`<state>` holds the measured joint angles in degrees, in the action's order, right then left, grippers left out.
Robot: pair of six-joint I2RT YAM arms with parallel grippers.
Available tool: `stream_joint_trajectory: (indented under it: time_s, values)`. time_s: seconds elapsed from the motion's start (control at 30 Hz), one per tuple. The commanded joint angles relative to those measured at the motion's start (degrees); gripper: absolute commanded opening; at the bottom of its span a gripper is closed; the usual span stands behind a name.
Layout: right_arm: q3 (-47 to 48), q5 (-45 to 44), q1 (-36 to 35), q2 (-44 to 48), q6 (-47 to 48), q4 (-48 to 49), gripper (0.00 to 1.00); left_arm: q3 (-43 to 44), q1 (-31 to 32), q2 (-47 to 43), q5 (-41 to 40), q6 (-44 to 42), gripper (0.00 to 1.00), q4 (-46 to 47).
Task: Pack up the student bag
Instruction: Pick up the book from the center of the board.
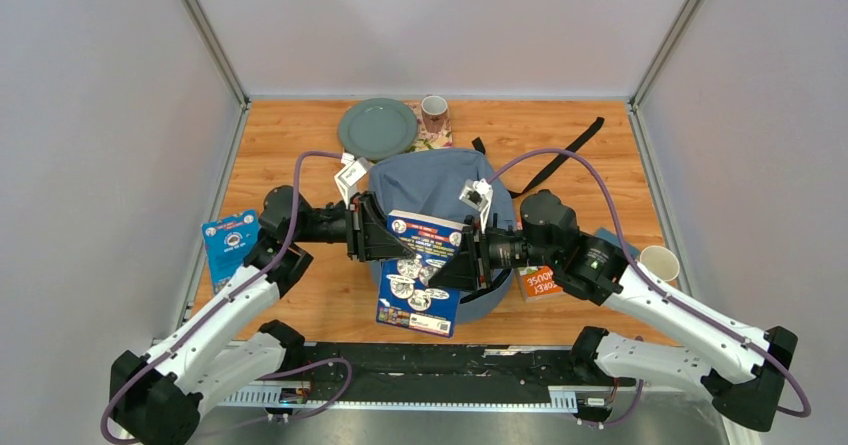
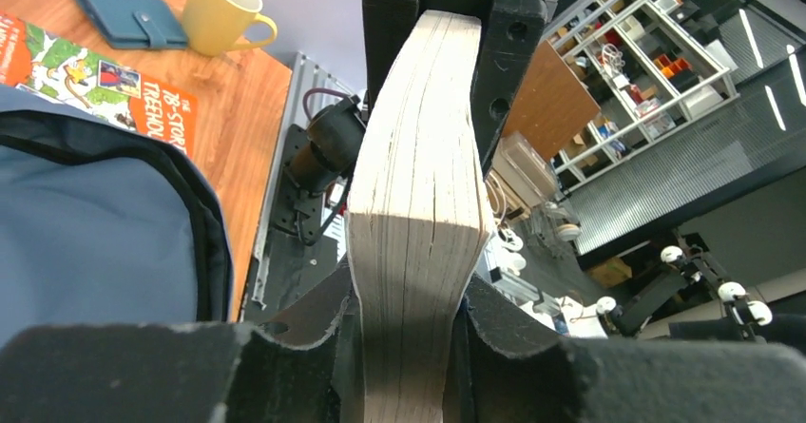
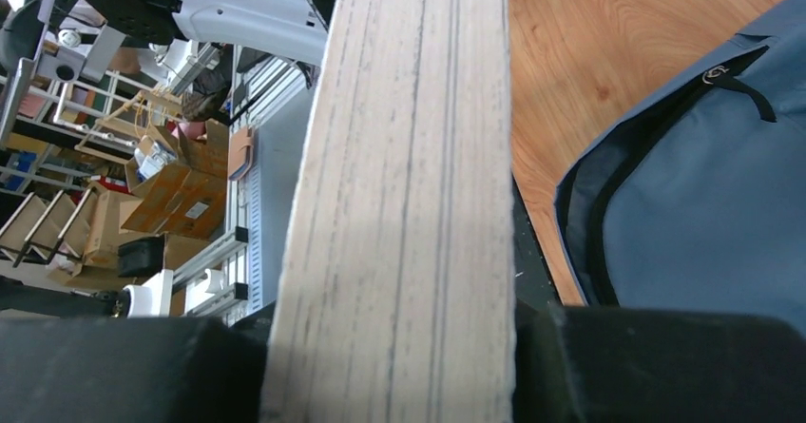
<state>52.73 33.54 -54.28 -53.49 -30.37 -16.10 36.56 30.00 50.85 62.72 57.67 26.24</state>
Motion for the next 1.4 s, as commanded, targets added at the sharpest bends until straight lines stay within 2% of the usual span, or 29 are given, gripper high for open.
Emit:
stream_joint_trajectory:
  time_s: [0.0, 0.03, 0.1, 0.13, 0.17, 0.2, 0.27, 0.33, 0.43, 0.57, 0.67, 0.77, 0.9, 0.93, 1.07, 1.37]
  values:
    - [4.75, -6.1, 0.75, 0.06, 2.07, -0.94, 0.02, 5.35, 0.5, -1.71, -3.47, -11.13, 0.0, -12.58]
    - [4.92, -9.77, 1.1, 0.41, 2.07, -1.82, 0.04, 6.24, 0.5, -1.89, -6.96, -13.26, 0.0, -19.49]
    - [5.1, -15.58, 1.28, 1.02, 0.94, -5.32, 0.26, 8.78, 0.5, -2.59, -11.72, -18.09, 0.0, -25.42]
    - [4.84, -22.22, 1.37, 2.07, 0.32, -6.48, 0.37, 9.14, 0.59, -2.95, -16.35, -18.81, 0.0, -28.93]
    - [4.58, -25.42, 1.37, 2.77, -0.12, -7.62, 0.58, 9.41, 0.5, -3.21, -18.92, -19.34, 0.0, -30.18]
    - [3.88, -28.15, 1.63, 3.48, -1.43, -9.37, 0.67, 9.67, 0.5, -4.08, -21.47, -19.7, 0.0, -31.24]
    - [1.59, -33.09, 2.6, 6.29, -2.76, -10.7, 0.73, 9.06, 0.5, -5.66, -28.07, -19.44, 0.0, -32.21]
    - [-0.07, -37.73, 3.13, 8.92, -5.82, -12.11, 0.75, 8.53, 0.5, -6.64, -33.07, -18.04, 0.0, -32.04]
    - [-5.08, -39.07, 3.13, 14.55, -12.31, -11.42, 0.75, 5.99, 0.5, -9.27, -38.78, -14.53, 0.0, -28.81]
    - [-15.69, -34.69, 3.13, 21.23, -21.45, -4.93, 0.75, -1.64, 0.5, -14.62, -44.69, -7.59, 0.0, -19.31]
    - [-21.33, -28.98, 2.95, 23.43, -29.8, 5.0, 0.75, -6.65, 0.5, -17.96, -49.08, -1.27, 0.0, -12.11]
    - [-25.3, -29.22, 1.03, 21.95, -33.25, 11.34, 0.75, -11.57, 0.5, -20.78, -52.25, 3.48, 0.0, -4.29]
    - [-24.26, -33.45, -4.76, 17.73, -33.61, 14.24, 0.76, -14.76, 0.5, -22.55, -55.42, 6.14, 0.0, 1.0]
    - [-24.25, -35.45, -5.13, 15.55, -34.14, 15.38, 0.76, -15.02, 0.5, -22.72, -55.86, 6.31, 0.0, 2.22]
    - [-25.92, -34.42, -5.83, 10.53, -38.0, 26.88, 0.78, -16.6, 0.5, -22.73, -55.95, 8.33, 0.0, 6.18]
    - [-23.73, -35.74, -5.84, 4.54, -37.57, 35.33, 0.78, -17.92, 0.5, -20.35, -53.14, 13.35, 0.0, 13.49]
